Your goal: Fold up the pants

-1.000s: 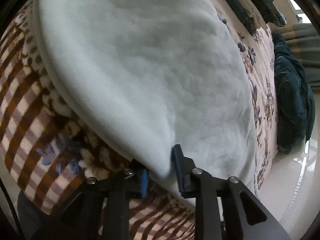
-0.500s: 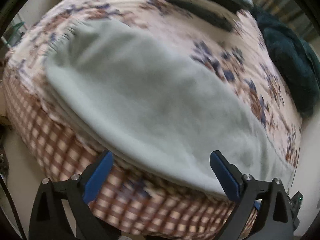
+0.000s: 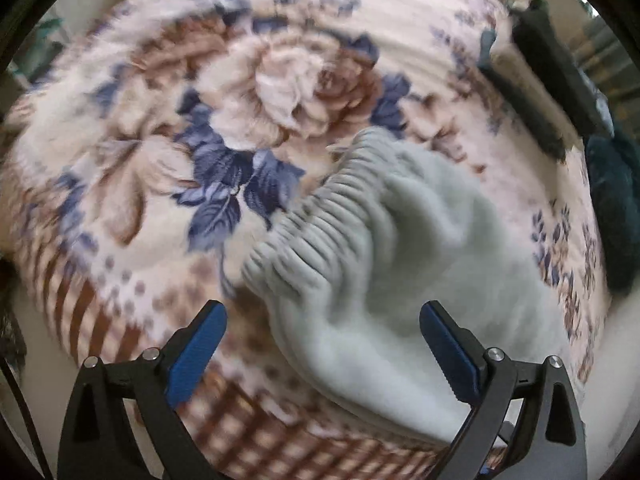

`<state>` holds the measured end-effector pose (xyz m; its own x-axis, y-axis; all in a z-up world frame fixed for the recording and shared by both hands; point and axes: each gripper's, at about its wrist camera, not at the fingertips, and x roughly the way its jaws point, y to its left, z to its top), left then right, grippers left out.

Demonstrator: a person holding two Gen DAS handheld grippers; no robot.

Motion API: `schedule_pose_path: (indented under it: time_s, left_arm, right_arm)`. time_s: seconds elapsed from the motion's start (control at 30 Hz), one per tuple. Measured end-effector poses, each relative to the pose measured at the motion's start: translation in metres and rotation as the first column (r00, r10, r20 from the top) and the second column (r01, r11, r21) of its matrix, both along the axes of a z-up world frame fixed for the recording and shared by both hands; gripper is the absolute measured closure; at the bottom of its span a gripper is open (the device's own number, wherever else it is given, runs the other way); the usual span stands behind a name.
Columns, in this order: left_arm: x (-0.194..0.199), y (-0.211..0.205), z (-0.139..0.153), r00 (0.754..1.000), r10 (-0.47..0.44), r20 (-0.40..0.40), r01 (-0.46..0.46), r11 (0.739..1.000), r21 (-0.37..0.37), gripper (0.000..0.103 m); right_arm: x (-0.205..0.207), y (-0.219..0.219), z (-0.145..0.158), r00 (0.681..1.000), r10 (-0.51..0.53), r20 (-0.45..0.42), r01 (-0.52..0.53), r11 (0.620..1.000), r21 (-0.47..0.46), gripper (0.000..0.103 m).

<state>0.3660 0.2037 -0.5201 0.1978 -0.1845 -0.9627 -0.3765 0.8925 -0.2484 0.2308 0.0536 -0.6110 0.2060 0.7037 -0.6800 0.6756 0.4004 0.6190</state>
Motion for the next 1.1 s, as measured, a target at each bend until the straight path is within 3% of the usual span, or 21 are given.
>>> schedule_pose_path:
  time_s: [0.1,0.13,0.17,0.23,0.33,0.43,0.53,0.63,0.73,0.83,0.93,1.0,1.1]
  left_arm:
    - [0.014,0.014,-0.021,0.999,-0.041,-0.006,0.04,0.997,-0.069,0.01]
    - [0.019,0.018,-0.027,0.999,-0.046,-0.001,0.046,0.995,-0.089,0.029]
    - [0.022,0.021,-0.03,0.999,-0.048,-0.004,0.047,0.995,-0.083,0.039]
    - [0.027,0.024,-0.031,0.998,-0.06,0.02,0.062,0.993,-0.103,0.057]
    - [0.031,0.019,-0.025,0.992,-0.124,0.037,0.127,0.989,-0.081,0.064]
    - [0.029,0.023,-0.02,0.986,-0.158,0.055,0.162,0.984,-0.073,0.067]
    - [0.027,0.035,-0.015,0.985,-0.16,0.058,0.164,0.983,-0.084,0.07]
    - [0.029,0.047,-0.006,0.988,-0.144,0.062,0.15,0.983,-0.109,0.071]
    - [0.033,0.046,-0.007,0.982,-0.181,0.061,0.185,0.98,-0.079,0.075]
    - [0.035,0.047,-0.025,0.984,-0.176,0.02,0.177,0.98,-0.091,0.075]
    - [0.035,0.045,-0.027,0.984,-0.175,0.026,0.177,0.976,-0.126,0.073]
    - [0.033,0.041,-0.021,0.981,-0.187,0.047,0.192,0.975,-0.116,0.071]
    - [0.032,0.033,-0.018,0.974,-0.223,0.044,0.226,0.971,-0.073,0.071]
  right_arm:
    - [-0.007,0.044,-0.019,0.993,-0.103,-0.054,0.105,0.994,0.03,0.024]
    - [-0.008,0.053,-0.024,0.989,-0.136,-0.063,0.137,0.991,0.013,0.028]
    - [-0.008,0.059,-0.026,0.982,-0.176,-0.066,0.175,0.984,-0.019,0.033]
    - [-0.01,0.063,-0.026,0.964,-0.251,-0.084,0.243,0.966,-0.093,0.057]
    - [-0.017,0.067,-0.022,0.944,-0.321,-0.08,0.308,0.941,-0.137,0.076]
    - [-0.014,0.079,-0.002,0.96,-0.278,-0.04,0.262,0.937,-0.233,0.084]
    - [-0.012,0.093,0.023,0.968,-0.252,-0.009,0.239,0.928,-0.286,0.086]
    - [-0.009,0.1,0.038,0.964,-0.265,-0.002,0.255,0.929,-0.267,0.087]
    - [-0.009,0.097,0.045,0.974,-0.226,0.014,0.221,0.937,-0.27,0.087]
    - [-0.01,0.09,0.005,0.97,-0.234,-0.06,0.219,0.956,-0.193,0.086]
    - [-0.015,0.069,-0.019,0.961,-0.262,-0.095,0.253,0.963,-0.097,0.073]
    - [-0.017,0.058,-0.011,0.963,-0.261,-0.068,0.253,0.961,-0.107,0.071]
    - [-0.026,0.041,0.005,0.959,-0.281,-0.035,0.269,0.943,-0.195,0.063]
